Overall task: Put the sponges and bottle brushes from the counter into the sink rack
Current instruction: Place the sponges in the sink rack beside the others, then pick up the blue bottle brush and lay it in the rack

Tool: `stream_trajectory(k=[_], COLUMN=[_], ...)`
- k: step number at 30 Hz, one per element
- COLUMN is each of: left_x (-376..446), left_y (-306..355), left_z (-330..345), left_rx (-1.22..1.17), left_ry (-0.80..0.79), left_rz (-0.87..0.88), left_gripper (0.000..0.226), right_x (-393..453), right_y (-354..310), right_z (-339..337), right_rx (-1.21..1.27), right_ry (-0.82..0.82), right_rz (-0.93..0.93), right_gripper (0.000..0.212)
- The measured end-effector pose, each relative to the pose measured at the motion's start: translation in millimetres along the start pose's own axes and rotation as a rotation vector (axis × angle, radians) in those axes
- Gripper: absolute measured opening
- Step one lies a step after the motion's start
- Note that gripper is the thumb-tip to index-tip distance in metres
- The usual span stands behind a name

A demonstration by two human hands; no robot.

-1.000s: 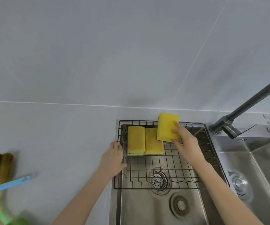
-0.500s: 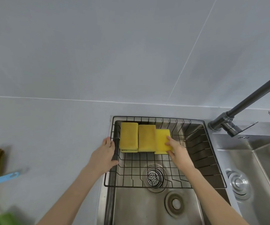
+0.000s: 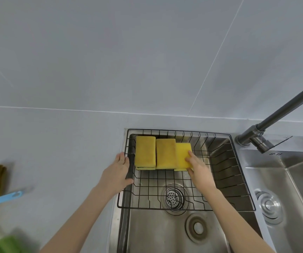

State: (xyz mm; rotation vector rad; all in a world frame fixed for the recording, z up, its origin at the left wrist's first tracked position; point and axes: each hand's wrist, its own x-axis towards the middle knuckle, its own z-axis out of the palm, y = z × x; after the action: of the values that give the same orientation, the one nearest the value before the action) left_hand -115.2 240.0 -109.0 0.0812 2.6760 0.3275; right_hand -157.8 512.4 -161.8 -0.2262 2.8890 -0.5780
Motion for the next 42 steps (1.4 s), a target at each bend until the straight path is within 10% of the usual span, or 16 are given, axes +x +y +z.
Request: stream_trajectory(k=[6,13,19,28,42], left_x=[-7.0,-60.2,-132.0,-223.0,-232.3], left_y=[-1.0,-19.1,-95.5,-272.3,-365.0], left_z=[0.6,-9.7,-15.8,-57.2,-13.9], left_rx=[-0.057,-0.278,-0.202,-0.435,-0.349], left_ry=[0.019,0.149,0.154,0.574,0.446], left_rz=[0.001,0.098,0.105,-0.23,-0.373], left_gripper=[0.079,0.059,0.041,0.039,0.053], right_x=[3.1,-13.4,-38.2,-54.0,-58.4], right_y=[-26.6,-153.1,-249.9,-395.1,-455.3], right_z=[-26.3,-34.5,23.3,84.3,136.8], right_rx=[-0.393,0.2,0.226,0.162,-0.252], right_ry=[-0.02,0.071,-0.131,-0.199,-0.2], right_rz=[0.029,-0.105,-0.32,-0.596,-0.606], right_gripper=[0.039,0.042,0.034,0.033,0.022])
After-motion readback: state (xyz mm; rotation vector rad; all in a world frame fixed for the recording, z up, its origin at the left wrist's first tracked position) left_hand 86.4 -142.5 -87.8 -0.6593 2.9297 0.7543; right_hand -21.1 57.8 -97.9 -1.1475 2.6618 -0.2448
